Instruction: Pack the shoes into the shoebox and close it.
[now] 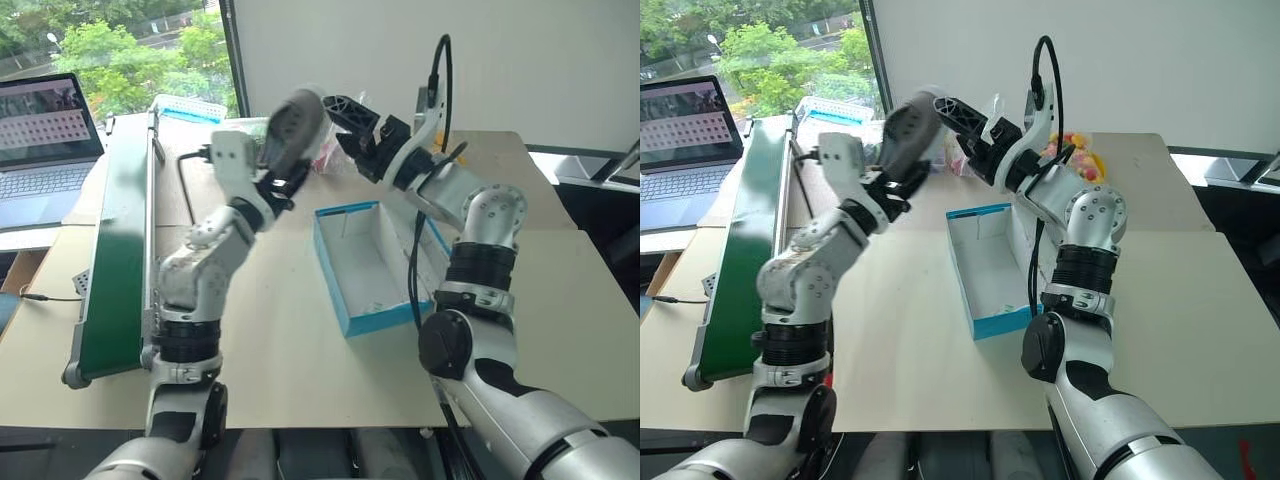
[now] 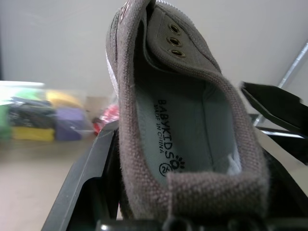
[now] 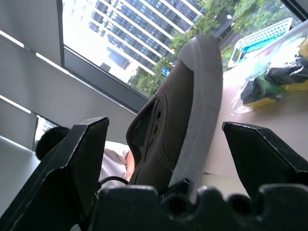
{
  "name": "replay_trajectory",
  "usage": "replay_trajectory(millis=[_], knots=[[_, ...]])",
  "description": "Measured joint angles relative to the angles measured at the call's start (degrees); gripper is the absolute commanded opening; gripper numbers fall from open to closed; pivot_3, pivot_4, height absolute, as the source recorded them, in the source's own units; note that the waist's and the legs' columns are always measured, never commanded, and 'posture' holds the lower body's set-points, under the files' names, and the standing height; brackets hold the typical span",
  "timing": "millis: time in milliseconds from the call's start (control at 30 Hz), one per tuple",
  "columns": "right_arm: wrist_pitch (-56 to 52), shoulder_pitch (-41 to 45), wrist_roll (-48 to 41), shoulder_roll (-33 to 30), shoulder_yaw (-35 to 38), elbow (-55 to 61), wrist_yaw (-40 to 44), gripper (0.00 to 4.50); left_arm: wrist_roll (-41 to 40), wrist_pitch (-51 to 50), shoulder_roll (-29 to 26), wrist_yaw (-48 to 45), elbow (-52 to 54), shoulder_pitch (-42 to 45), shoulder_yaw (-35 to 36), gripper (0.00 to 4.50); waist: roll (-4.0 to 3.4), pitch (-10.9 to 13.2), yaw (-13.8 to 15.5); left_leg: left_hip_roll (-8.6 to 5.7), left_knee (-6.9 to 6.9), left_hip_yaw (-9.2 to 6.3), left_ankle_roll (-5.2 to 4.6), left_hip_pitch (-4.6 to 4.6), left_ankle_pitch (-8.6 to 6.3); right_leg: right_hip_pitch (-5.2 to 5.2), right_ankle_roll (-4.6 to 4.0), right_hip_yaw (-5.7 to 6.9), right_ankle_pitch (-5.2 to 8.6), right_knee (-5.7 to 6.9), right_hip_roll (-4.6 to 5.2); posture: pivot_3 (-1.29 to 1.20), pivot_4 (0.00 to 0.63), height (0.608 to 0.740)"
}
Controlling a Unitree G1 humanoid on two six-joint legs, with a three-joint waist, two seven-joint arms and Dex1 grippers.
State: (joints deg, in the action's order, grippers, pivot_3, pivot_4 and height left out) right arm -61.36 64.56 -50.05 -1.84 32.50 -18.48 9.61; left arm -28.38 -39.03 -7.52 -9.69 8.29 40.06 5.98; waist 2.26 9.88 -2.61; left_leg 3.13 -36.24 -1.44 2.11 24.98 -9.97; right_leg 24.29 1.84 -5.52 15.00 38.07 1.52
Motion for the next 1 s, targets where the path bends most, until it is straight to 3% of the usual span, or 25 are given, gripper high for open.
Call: replay_trajectory(millis=[367, 500, 733, 833, 1000], knots=[[4.51, -2.92, 1.72, -4.47, -3.21, -3.18, 2.64, 4.50, -1.53, -4.66, 4.11, 1.15, 3.81, 0.01, -2.77, 2.45, -0.04, 0.02, -0.06, -0.07, 0.01, -0.03, -0.03, 0.00, 0.02, -0.02, 0.03, -0.01, 0.02, -0.01, 0.02, 0.00, 0.150, 0.740], [6.02, -2.94, 1.94, -4.99, -3.31, -3.79, 2.63, 3.55, -2.07, -5.37, 3.03, 1.17, 4.00, 0.01, -2.02, 2.44, -0.05, 0.02, 0.01, -0.08, 0.00, -0.03, -0.03, 0.00, 0.02, -0.02, 0.04, -0.01, 0.02, -0.02, 0.02, 0.00, 0.150, 0.740], [6.55, -2.93, 1.80, -4.97, -3.63, -3.96, 1.35, 1.06, -2.09, -7.81, 2.16, 1.18, 5.42, -1.91, -2.79, 2.44, -0.05, 0.02, 0.03, -0.07, 0.01, -0.04, -0.03, 0.00, 0.02, -0.02, 0.04, -0.01, 0.02, -0.02, 0.02, 0.00, 0.150, 0.740], [6.72, -2.93, 1.99, -4.88, -4.39, -4.18, 1.05, 0.38, -2.08, -8.60, 2.01, 1.23, 5.57, -1.99, -2.79, 2.44, -0.05, 0.02, 0.04, -0.08, 0.00, -0.04, -0.03, 0.00, 0.02, -0.03, 0.04, -0.01, 0.02, -0.02, 0.02, 0.00, 0.150, 0.740], [7.52, -2.85, 2.17, -4.99, -5.13, -5.06, 1.04, 0.28, -2.23, -9.67, 0.90, 0.59, 6.35, -2.60, -3.01, 4.38, -0.05, 0.02, 0.12, -0.08, 0.01, -0.04, -0.03, 0.01, 0.02, -0.03, 0.04, -0.01, 0.02, -0.03, 0.03, 0.00, 0.150, 0.740]])
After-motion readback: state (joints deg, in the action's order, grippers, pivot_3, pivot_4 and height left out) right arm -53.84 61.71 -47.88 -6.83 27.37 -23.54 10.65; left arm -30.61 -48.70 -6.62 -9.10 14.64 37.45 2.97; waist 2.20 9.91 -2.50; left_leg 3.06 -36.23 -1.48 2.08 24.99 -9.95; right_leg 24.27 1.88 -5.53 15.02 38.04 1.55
